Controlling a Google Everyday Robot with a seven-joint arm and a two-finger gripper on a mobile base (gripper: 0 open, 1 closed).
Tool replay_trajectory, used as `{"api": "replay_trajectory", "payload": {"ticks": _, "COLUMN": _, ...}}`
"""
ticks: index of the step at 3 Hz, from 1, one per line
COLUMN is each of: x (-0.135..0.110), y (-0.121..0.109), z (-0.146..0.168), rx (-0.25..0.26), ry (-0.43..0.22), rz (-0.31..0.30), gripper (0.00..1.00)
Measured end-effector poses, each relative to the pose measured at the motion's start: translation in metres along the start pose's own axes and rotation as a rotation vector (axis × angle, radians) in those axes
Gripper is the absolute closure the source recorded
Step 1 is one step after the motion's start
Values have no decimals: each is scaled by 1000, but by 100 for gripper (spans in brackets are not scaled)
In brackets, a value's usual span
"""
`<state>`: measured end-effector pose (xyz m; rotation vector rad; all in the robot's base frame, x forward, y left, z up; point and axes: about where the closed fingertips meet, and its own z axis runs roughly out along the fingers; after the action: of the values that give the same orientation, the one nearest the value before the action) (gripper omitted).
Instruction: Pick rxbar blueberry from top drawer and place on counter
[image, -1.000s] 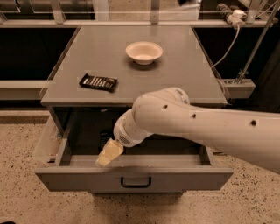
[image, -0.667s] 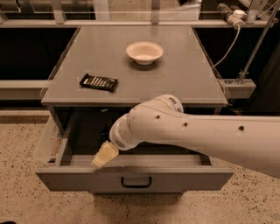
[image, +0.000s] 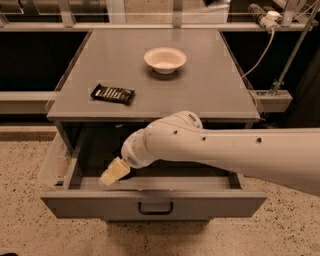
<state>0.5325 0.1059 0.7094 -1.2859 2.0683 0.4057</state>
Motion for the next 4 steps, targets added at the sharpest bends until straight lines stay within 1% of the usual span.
{"api": "replay_trajectory", "payload": {"ticks": 1, "x": -14, "y": -7, "z": 21, "rx": -48, "ry": -33, "rz": 4, "gripper": 0}}
{"api": "replay_trajectory", "payload": {"ticks": 2, "x": -23, "y": -17, "z": 34, "rx": -66, "ry": -56, "rz": 15, "gripper": 0}}
{"api": "replay_trajectory", "payload": {"ticks": 3, "x": -17, "y": -23, "z": 40, "rx": -35, "ry": -60, "rz": 47, "gripper": 0}}
{"api": "replay_trajectory", "payload": {"ticks": 4, "x": -17, "y": -23, "z": 35, "rx": 5, "ry": -67, "rz": 22, "gripper": 0}}
